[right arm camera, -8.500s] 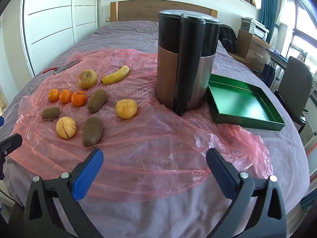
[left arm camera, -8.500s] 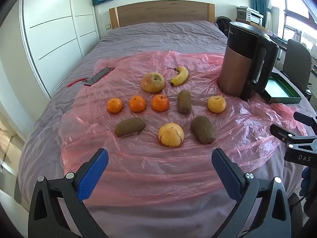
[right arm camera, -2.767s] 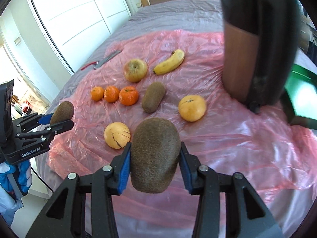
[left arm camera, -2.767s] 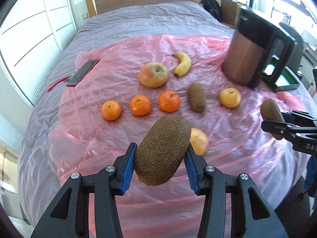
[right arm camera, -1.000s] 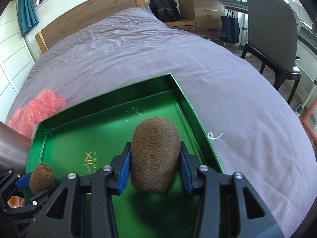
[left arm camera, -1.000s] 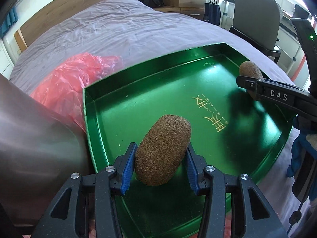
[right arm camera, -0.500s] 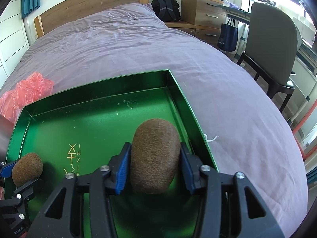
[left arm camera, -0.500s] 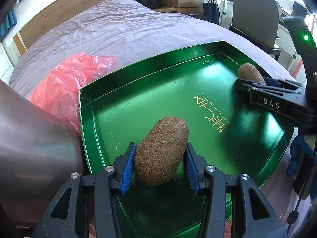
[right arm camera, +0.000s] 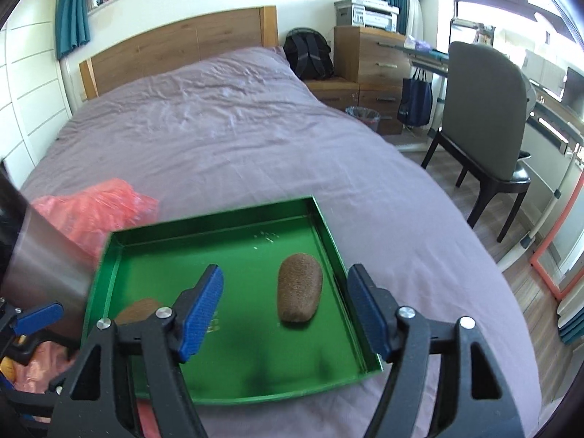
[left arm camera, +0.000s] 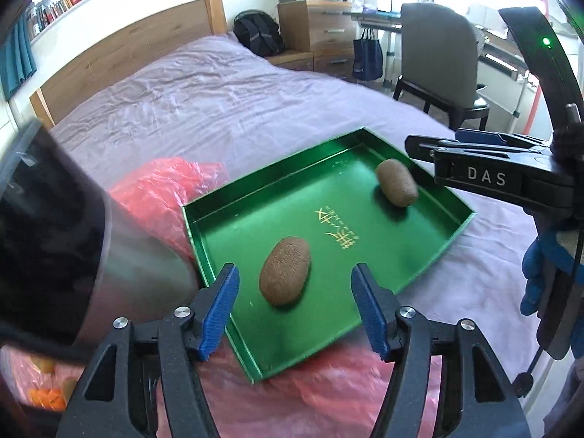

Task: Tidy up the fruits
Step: 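Move both tools back toward the remaining fruits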

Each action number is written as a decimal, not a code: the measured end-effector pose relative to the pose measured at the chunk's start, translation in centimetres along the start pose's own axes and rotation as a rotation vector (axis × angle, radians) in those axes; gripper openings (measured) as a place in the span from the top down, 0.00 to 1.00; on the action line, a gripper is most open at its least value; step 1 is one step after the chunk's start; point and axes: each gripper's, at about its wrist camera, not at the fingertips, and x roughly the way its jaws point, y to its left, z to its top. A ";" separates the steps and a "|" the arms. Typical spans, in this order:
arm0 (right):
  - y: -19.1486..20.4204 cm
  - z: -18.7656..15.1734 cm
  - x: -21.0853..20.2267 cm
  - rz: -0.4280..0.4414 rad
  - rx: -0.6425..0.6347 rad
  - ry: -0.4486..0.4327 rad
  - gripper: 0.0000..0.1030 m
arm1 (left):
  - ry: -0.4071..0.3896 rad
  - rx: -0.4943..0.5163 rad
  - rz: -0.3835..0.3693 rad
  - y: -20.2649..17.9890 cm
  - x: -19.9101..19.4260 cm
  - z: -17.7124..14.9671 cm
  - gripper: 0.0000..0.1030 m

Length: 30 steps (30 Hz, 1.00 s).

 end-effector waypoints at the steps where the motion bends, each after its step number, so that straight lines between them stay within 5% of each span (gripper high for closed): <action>1: 0.3 0.0 -1.2 0.005 -0.001 -0.014 0.24 | -0.019 0.002 0.002 -0.1 -1.4 -0.4 0.39; 9: 4.1 -2.6 -11.3 0.054 0.007 -0.106 0.16 | -0.095 0.007 0.021 1.3 -9.8 -4.1 0.09; 20: 11.7 -8.5 -18.6 0.147 -0.020 -0.165 0.15 | -0.073 -0.075 0.082 8.3 -15.5 -12.7 0.08; 30: 21.0 -12.3 -19.2 0.282 -0.121 -0.162 0.15 | -0.038 -0.214 0.181 16.2 -16.4 -19.9 0.08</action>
